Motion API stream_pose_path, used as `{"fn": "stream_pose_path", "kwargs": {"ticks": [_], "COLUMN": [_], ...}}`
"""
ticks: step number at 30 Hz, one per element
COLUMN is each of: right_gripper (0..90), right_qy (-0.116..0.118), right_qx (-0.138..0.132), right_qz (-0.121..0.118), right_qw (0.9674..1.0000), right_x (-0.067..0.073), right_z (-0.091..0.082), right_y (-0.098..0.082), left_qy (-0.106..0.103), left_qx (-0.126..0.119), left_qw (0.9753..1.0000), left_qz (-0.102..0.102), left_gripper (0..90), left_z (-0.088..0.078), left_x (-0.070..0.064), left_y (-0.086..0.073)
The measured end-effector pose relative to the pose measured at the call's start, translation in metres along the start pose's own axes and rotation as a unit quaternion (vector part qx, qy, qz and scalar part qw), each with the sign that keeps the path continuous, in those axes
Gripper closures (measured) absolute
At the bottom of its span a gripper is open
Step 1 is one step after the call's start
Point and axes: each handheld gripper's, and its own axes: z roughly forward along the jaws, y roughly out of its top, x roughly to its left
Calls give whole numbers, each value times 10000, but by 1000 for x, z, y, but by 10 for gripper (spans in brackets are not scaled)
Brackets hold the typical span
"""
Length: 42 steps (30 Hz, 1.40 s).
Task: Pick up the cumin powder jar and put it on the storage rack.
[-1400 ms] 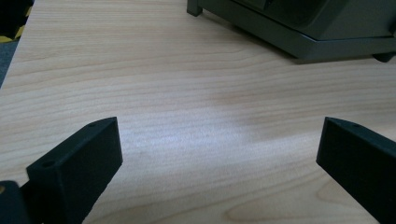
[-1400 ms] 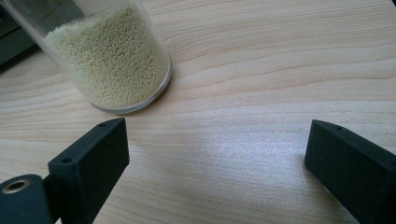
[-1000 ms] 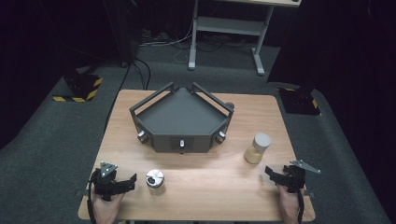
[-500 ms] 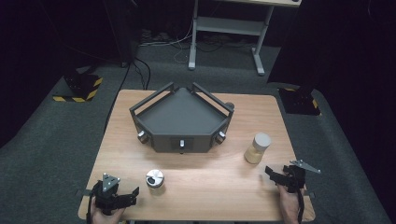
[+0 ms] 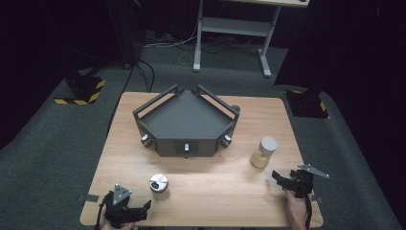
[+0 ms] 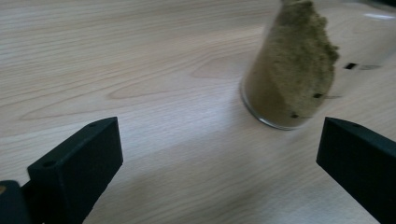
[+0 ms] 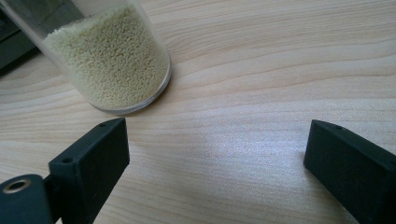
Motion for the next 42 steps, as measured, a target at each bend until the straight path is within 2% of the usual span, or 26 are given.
{"fn": "stream_pose_path", "kwargs": {"ticks": [7, 22, 23, 32, 33, 34, 42], "right_gripper": [59, 61, 61, 63, 63, 63, 65], "right_qy": [1, 21, 22, 32, 33, 33, 59], "right_qx": [-1, 25, 22, 22, 24, 24, 18], "right_qz": [-1, -4, -21, -5, -9, -4, 68], "right_qw": [10000, 10000, 10000, 10000, 10000, 10000, 10000], "right_x": [0, 0, -1, -1, -1, -1, -3], "right_z": [0, 0, 0, 0, 0, 0, 0], "right_y": [0, 1, 1, 1, 1, 1, 1], "left_qy": [-229, -432, -426, -391, -385, -386, -313], "left_qx": [-19, -150, -924, -944, -938, -160, -121], "left_qw": [9996, 9985, 9918, 9918, 9919, 9986, 9988], "left_qz": [160, 292, -779, -770, -759, 335, 368], "left_gripper": [4, 4, 4, 9, 12, 14, 38], "left_z": [2, 12, 25, 37, 38, 27, 38], "left_x": [-6, -18, -37, -41, -42, -24, -31], "left_y": [3, 16, -5, 8, 9, 33, 42]}}
